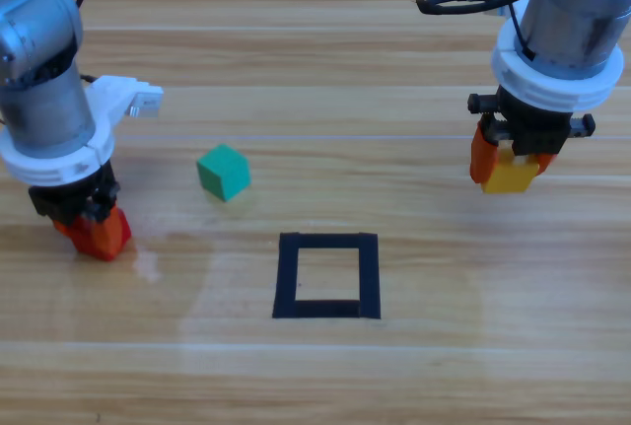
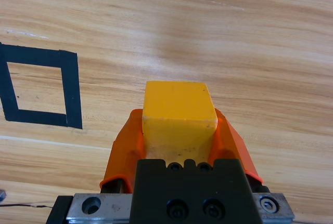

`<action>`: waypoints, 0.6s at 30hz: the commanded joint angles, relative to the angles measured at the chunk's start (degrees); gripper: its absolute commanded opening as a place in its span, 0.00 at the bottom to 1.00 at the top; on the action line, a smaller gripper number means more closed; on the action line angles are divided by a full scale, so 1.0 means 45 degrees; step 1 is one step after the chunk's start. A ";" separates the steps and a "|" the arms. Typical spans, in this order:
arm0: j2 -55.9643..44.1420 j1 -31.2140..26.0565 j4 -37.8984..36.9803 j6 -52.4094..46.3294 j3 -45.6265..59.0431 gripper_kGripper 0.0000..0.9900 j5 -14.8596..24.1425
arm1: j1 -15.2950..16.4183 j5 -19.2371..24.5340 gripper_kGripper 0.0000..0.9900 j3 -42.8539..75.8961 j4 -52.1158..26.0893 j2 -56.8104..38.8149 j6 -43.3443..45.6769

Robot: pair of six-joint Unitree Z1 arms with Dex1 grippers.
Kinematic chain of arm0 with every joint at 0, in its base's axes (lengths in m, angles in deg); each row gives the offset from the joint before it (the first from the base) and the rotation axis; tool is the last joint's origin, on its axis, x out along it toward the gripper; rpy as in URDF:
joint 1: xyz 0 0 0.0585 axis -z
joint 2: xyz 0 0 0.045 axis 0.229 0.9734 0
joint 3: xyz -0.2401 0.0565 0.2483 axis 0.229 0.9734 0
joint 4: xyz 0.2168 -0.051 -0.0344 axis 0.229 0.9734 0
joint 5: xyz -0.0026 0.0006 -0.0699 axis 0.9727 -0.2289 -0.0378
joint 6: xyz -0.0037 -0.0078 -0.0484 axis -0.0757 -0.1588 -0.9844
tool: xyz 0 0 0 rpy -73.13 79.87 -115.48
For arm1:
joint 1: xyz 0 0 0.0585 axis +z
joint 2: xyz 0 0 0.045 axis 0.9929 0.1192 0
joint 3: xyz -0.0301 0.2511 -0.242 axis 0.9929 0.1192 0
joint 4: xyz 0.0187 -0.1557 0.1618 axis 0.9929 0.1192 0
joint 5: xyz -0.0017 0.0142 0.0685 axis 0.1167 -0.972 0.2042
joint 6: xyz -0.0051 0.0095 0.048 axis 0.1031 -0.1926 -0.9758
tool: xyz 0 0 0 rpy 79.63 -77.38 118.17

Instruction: Stack the blocks in the rectangular block: red at the bottom, yellow in the middle, green on top

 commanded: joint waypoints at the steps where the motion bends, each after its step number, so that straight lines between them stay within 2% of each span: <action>1: -0.0625 0.0632 -0.0068 -0.1875 -0.0045 0.23 -0.0102 | 0.0386 0.0014 0.00 0.0318 -0.0192 -0.0315 -0.0127; 4: -0.0937 0.1530 -0.0048 -0.3750 -0.0201 0.22 0.0035 | 0.0386 -0.0005 0.00 0.0337 -0.0192 -0.0315 -0.0108; 5: -0.0996 0.1940 -0.0048 -0.4395 -0.0319 0.20 0.0171 | 0.0386 -0.0005 0.00 0.0337 -0.0192 -0.0315 -0.0108; 9: -0.1113 0.3014 0.0069 -0.6094 -0.0553 0.00 0.0132 | 0.0386 -0.0064 0.00 0.0357 -0.0192 -0.0432 -0.0049; 12: -0.1035 0.3991 0.0167 -0.7344 -0.0905 0.00 0.0191 | 0.0386 -0.0044 0.00 0.0415 -0.0192 -0.0549 0.0029; 18: -0.0019 0.5143 0.0167 -0.8535 -0.1627 0.00 0.0152 | 0.0386 -0.0083 0.00 0.0474 -0.0192 -0.0549 0.0048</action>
